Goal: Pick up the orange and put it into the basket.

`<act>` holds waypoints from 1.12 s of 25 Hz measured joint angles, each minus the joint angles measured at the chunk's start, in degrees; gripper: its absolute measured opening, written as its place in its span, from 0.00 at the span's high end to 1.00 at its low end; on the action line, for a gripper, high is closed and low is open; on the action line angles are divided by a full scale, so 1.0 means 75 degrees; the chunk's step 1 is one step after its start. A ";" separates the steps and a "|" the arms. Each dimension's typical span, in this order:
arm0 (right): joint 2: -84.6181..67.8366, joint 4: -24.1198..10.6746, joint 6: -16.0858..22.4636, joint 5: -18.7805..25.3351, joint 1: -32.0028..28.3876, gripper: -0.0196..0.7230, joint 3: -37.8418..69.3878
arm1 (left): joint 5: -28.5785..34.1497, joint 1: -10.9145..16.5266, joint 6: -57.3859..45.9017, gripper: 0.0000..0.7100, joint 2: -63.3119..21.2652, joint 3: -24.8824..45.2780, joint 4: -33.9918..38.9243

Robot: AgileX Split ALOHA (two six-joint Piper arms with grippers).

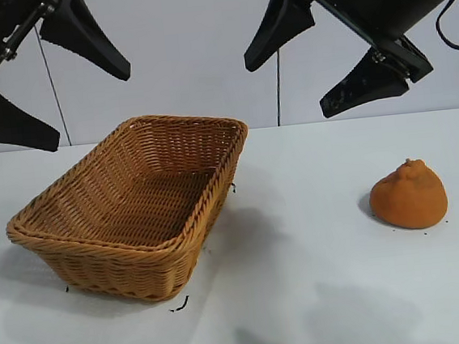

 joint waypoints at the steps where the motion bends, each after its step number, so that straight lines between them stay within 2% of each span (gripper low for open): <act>1: 0.0000 0.0000 0.0000 0.0000 0.0000 0.04 0.0000 | 0.0000 0.0000 0.0000 0.02 0.0000 0.0000 0.0000; 28: 0.0000 0.0000 0.0000 -0.0178 0.0000 0.04 0.0000 | -0.0193 0.0000 0.0000 0.02 0.0000 0.0000 -0.0139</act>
